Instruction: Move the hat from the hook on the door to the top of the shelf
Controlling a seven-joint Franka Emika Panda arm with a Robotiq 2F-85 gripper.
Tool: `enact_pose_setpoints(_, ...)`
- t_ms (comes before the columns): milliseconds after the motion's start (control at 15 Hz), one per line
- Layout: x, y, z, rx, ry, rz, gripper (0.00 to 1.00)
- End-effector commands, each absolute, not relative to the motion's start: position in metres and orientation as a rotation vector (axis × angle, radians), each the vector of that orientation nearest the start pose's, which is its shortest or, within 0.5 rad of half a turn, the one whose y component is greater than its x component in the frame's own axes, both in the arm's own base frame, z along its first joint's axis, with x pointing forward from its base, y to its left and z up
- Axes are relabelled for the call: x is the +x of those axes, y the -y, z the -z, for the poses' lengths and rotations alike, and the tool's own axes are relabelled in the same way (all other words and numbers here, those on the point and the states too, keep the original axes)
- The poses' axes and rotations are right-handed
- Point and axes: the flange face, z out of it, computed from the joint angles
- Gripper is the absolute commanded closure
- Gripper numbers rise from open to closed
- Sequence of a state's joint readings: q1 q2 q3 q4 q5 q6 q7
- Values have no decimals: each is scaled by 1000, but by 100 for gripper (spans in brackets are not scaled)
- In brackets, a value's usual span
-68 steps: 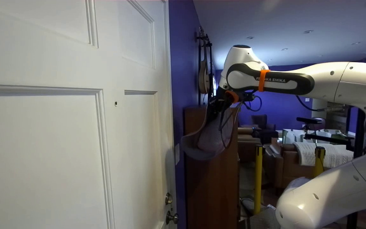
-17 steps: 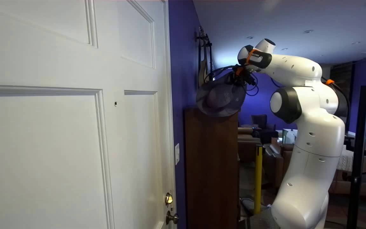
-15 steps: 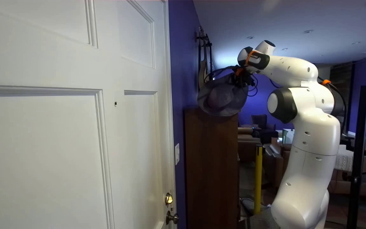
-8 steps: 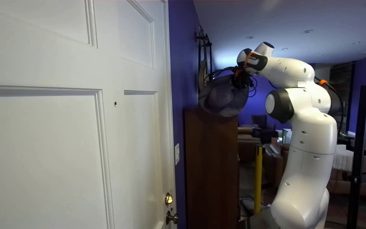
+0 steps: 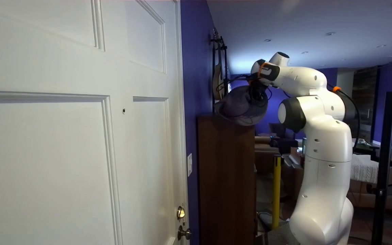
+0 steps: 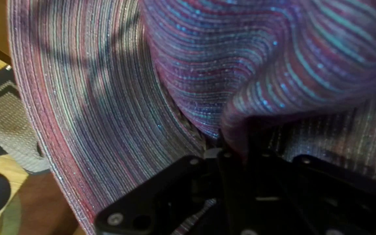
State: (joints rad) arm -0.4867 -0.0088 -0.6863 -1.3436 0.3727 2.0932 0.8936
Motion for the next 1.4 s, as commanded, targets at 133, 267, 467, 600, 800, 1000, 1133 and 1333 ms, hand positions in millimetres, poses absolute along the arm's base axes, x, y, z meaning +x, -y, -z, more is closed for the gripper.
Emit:
enact_pose_setpoints(133, 247, 551, -794, -952, -2368, 1063, 98)
enact_pose_setpoints(267, 248, 558, -792, -883, -2363, 1048, 98)
enact_pose_setpoints(467, 245, 572, -788, -812, -2345, 1054, 98)
enact_pose_setpoints(600, 243, 581, -787, -781, -2320, 1058, 98)
enact_pose_setpoints(800, 242, 595, -781, -681, -2323, 1068, 98)
enact_pose_setpoints(1000, 244, 600, -776, -671, -2337, 1037, 98)
enact_pose_setpoints(1133, 248, 602, -775, -678, -2325, 1032, 98)
enact_pose_setpoints(1333, 258, 598, -779, -707, -2284, 1013, 98)
